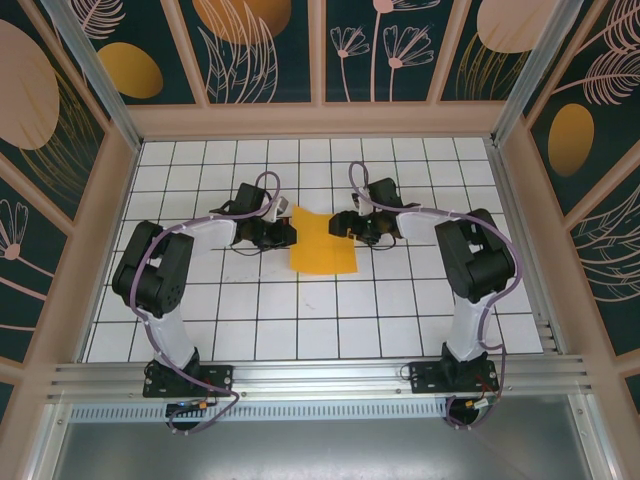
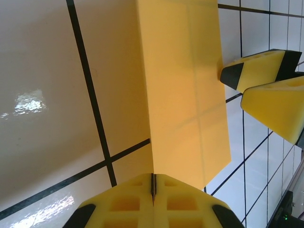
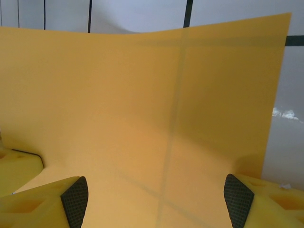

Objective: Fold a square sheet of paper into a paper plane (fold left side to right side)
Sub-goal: First fold in half a square sheet of paper at the center of the table.

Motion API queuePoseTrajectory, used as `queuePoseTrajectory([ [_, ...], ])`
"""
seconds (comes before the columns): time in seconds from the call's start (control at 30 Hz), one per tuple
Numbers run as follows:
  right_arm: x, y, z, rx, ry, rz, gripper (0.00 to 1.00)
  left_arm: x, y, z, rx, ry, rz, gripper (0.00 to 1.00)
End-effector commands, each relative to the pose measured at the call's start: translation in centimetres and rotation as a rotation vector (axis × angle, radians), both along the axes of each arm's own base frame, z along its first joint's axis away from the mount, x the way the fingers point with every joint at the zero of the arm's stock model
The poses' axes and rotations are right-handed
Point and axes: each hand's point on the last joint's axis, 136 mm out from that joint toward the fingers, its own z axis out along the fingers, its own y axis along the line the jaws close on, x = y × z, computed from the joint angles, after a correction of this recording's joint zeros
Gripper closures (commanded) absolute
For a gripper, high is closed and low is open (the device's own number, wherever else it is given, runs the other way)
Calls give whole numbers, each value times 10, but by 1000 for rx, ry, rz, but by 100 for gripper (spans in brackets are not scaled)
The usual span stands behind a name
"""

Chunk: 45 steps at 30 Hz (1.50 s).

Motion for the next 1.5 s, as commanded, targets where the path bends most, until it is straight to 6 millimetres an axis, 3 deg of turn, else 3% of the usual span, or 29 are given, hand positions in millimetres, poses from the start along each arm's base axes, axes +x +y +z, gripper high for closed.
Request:
queuePoseTrajectory([
  [0.0, 0, -1, -8, -32, 30, -15, 22, 3, -5, 7, -34, -6, -23, 92],
  [0.23, -13, -6, -19, -52, 69, -17, 21, 9, -22, 38, -152, -48, -47, 61],
  [0.43, -17, -6, -18, -25, 73, -26, 21, 10, -47, 58, -244, -69, -94, 51],
  [0.77, -8, -5, 9, 119, 42, -51, 21, 10, -73, 42, -254, -31, -127, 49],
  [0.97, 4, -17, 44, 210, -8, -74, 21, 12, -77, 38, -251, -27, -127, 49],
  [1.13, 5, -6, 66, 324, -13, -39, 24, 11, -77, 35, -245, -20, -124, 49],
  [1.27, 9, 4, 60, 358, 25, -28, 36, 11, -77, 35, -244, -22, -124, 49],
  [1.47, 14, 21, 52, 388, 60, 4, 43, 10, -78, 36, -246, -25, -127, 50],
])
